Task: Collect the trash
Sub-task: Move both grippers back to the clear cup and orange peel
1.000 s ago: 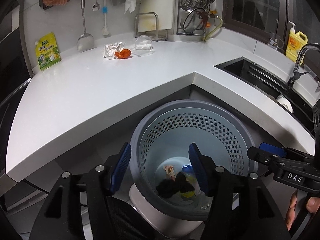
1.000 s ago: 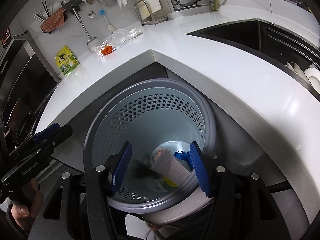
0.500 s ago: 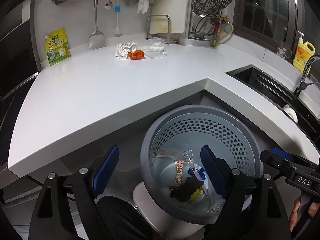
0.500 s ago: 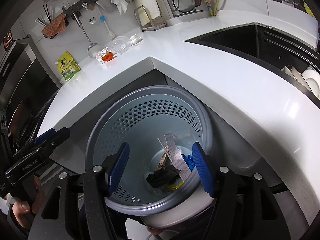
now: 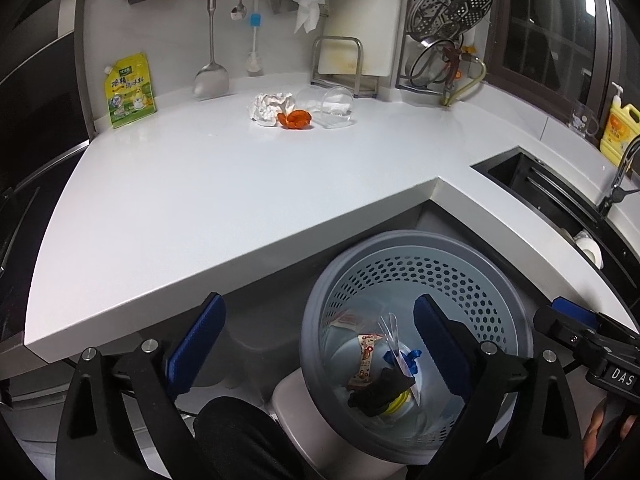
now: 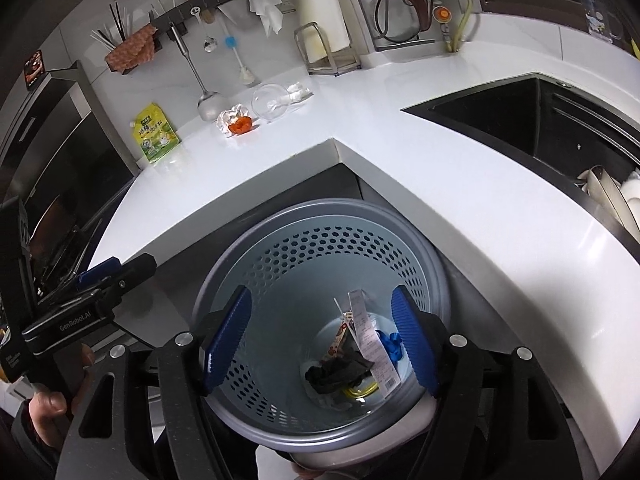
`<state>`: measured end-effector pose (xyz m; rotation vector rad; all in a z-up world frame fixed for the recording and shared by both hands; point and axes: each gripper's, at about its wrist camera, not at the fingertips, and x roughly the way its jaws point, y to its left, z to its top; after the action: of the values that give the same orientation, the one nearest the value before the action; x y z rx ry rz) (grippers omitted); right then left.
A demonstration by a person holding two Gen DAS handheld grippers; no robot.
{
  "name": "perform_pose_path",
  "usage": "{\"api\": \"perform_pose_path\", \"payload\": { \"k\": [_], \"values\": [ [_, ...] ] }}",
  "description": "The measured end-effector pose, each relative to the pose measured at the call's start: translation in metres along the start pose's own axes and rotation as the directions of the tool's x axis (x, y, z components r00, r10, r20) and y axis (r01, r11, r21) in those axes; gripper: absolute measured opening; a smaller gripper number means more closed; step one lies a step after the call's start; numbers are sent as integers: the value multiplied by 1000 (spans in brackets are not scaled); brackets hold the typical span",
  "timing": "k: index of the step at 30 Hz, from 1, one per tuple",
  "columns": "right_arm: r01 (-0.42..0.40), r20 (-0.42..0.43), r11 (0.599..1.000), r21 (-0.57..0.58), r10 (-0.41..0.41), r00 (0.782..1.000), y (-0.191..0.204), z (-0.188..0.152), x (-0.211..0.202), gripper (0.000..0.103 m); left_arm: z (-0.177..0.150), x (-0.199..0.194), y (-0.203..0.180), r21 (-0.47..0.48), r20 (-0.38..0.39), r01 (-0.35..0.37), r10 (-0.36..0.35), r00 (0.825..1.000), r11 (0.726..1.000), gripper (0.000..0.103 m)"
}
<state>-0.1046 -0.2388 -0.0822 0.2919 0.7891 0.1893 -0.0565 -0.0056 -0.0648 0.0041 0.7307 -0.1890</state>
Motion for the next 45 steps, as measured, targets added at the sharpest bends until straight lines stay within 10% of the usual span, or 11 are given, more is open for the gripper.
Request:
{"api": "perform_pose_path", "payload": {
  "k": [26, 45],
  "values": [
    [17, 78, 999, -35, -14, 997, 21, 87, 41, 73, 76, 14, 50, -14, 110, -17, 19, 994, 1000, 96],
    [-42, 64, 976, -214, 56, 996, 64, 230, 170, 79, 174, 103, 85, -101, 104, -143, 154, 983, 985, 97]
  ]
}}
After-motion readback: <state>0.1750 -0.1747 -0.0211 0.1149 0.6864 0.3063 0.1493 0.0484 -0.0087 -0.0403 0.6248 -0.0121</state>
